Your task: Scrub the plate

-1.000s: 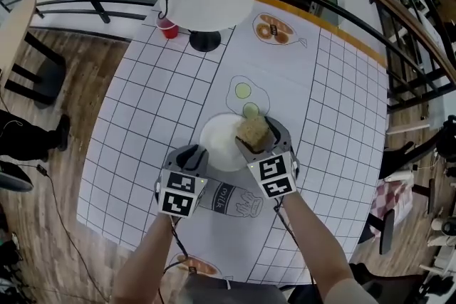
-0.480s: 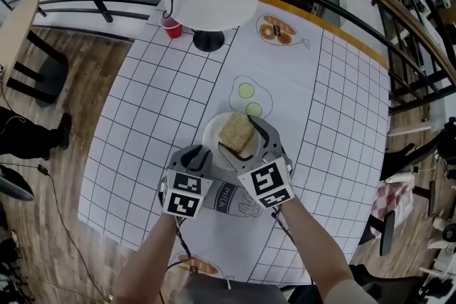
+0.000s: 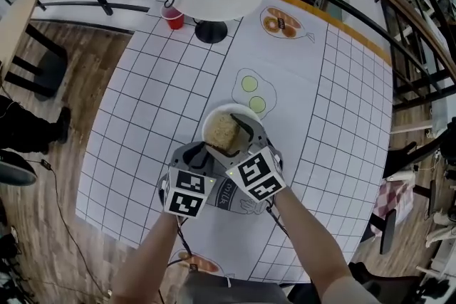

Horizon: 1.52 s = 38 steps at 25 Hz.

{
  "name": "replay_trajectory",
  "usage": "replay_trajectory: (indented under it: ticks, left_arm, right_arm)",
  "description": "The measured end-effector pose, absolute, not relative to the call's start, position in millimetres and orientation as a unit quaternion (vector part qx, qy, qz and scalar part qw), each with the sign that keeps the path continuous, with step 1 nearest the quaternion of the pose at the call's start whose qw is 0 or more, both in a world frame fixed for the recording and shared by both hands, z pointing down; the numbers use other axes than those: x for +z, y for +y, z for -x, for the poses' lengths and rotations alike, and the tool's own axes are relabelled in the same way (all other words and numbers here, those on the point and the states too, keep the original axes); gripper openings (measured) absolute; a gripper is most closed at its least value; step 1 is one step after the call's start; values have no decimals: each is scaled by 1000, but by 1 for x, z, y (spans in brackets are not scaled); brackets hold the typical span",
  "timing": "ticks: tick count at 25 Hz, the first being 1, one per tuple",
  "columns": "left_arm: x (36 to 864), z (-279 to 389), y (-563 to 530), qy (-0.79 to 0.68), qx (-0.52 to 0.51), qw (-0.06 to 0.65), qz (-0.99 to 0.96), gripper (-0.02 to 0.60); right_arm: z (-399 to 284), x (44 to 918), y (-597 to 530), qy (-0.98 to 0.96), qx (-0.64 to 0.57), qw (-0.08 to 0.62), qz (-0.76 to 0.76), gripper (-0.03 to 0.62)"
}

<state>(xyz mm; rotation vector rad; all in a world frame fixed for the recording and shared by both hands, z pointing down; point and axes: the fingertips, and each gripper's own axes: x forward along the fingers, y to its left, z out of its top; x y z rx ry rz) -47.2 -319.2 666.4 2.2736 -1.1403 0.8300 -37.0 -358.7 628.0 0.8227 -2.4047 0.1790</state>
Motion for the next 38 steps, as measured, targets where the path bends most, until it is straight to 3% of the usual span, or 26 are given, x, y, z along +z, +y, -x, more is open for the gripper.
replay_trajectory:
  ticks: [10, 15, 20, 30, 38]
  left_arm:
    - [669, 46, -316, -408, 304, 222, -832, 91]
    - [662, 50, -323, -417, 284, 225, -834, 91]
    - [661, 52, -325, -418, 281, 225, -834, 91]
    - [662, 48, -321, -420, 309, 197, -830, 89]
    - [661, 52, -316, -422, 312, 204, -826, 91]
  right_arm:
    - [33, 630, -356, -899, 60, 303, -310, 377]
    - [4, 654, -350, -870, -4, 392, -298, 377]
    - [-23, 656, -349, -867, 38, 373, -328, 377]
    - [-78, 646, -349, -830, 7, 402, -387, 377]
    - [-12, 604, -313, -884, -25, 358, -300, 377]
